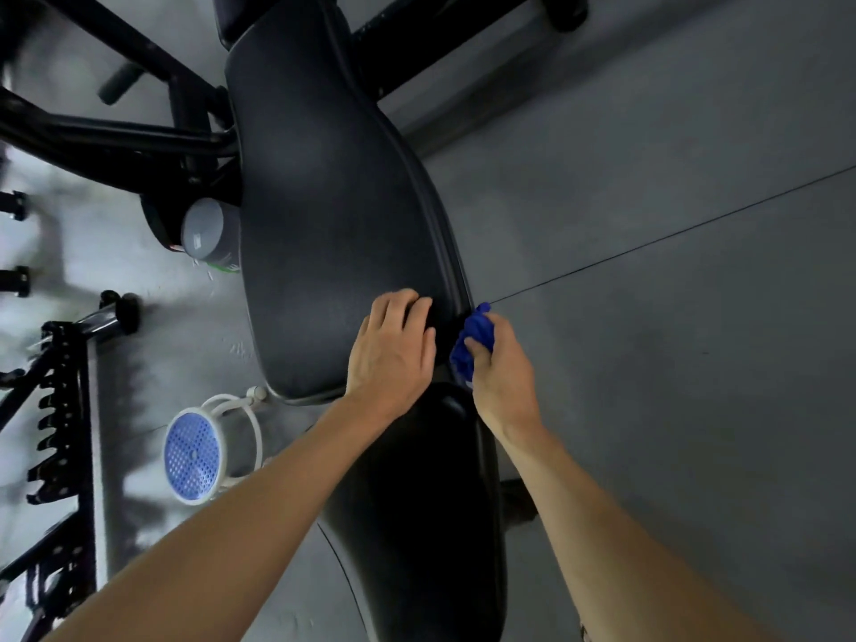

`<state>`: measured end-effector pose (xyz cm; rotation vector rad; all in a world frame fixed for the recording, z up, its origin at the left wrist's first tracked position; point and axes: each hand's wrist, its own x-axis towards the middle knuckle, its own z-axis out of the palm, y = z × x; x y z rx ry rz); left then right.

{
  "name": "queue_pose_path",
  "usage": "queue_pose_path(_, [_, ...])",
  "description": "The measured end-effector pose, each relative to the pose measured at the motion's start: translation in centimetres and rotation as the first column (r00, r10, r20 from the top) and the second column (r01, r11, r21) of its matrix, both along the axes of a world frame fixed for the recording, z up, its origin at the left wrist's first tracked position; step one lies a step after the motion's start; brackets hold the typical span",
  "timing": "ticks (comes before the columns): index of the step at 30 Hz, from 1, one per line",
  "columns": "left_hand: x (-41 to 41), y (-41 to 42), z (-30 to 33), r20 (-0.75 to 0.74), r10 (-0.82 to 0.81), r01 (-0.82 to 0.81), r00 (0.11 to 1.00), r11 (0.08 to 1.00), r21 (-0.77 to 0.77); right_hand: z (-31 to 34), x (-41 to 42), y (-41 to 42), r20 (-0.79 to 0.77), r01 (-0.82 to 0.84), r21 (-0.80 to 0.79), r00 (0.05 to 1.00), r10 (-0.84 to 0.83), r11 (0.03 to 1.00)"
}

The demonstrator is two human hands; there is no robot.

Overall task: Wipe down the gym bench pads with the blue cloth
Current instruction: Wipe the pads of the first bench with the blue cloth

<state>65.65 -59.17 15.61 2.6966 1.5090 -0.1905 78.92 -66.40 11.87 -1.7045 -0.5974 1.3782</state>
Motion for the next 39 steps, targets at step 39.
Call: queue_pose_path(39, [1.6, 14.3, -4.6, 0.138, -0.046, 0.022, 0.989, 0.986, 0.168, -2.0, 4.4, 18.0, -0.001, -0.227, 0.116, 0.973, 0.229, 0.967])
